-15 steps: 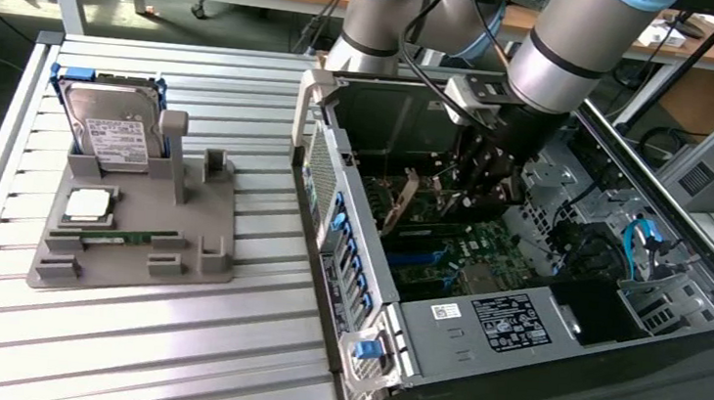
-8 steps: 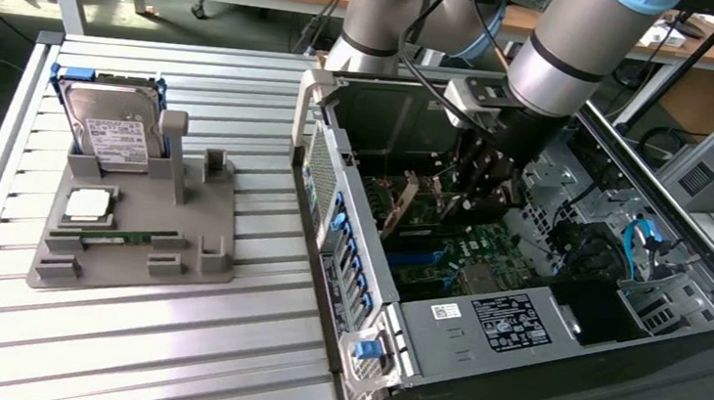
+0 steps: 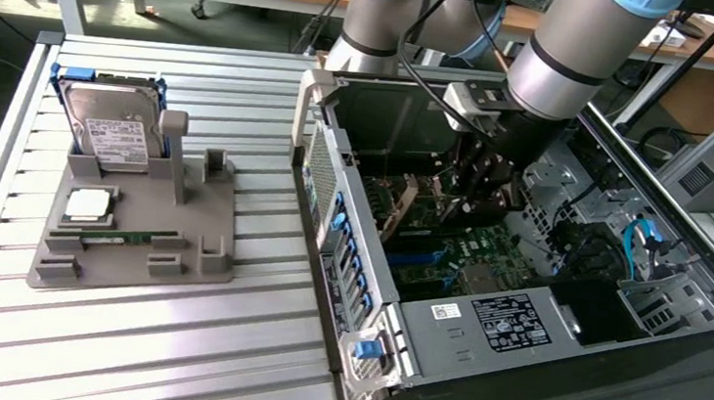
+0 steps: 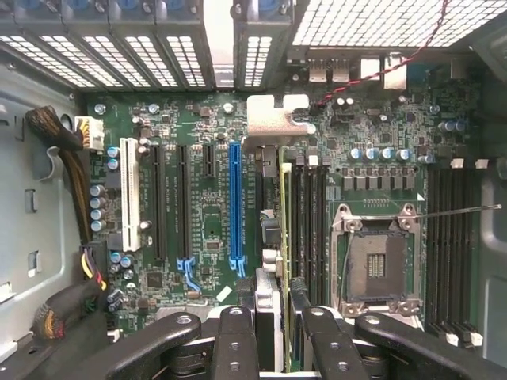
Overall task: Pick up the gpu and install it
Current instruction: 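Insert the gpu into the slot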
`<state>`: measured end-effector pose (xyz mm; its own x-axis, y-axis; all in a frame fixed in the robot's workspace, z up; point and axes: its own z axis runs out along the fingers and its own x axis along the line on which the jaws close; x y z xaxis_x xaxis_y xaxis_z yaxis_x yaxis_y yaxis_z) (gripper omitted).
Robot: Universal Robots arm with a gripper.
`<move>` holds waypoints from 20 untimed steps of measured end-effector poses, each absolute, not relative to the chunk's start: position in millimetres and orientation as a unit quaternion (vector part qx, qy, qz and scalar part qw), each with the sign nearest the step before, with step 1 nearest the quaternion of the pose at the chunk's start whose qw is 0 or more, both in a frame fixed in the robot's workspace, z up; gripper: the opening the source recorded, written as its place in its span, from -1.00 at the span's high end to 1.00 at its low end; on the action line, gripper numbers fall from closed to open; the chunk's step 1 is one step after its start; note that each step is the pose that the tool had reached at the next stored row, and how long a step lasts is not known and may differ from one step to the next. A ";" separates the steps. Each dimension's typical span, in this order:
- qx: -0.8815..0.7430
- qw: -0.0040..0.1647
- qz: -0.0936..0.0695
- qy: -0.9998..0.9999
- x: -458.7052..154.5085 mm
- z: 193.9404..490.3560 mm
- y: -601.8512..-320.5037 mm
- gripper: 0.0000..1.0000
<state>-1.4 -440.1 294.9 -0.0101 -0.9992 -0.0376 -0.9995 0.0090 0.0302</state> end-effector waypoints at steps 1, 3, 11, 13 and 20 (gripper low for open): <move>-0.704 0.003 0.024 0.710 -1.6 294.7 -440.5 0.45; -0.704 0.003 0.024 0.710 -2.0 294.5 -441.2 0.45; -0.704 0.002 0.024 0.710 -8.0 293.3 -442.4 0.45; -0.704 0.002 0.023 0.710 -9.7 293.0 -442.4 0.45; -0.704 0.002 0.023 0.710 -13.3 291.4 -443.0 0.45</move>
<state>-13.3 -443.0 291.4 -0.0101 -0.9993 -0.0355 -0.9995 0.0090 0.0301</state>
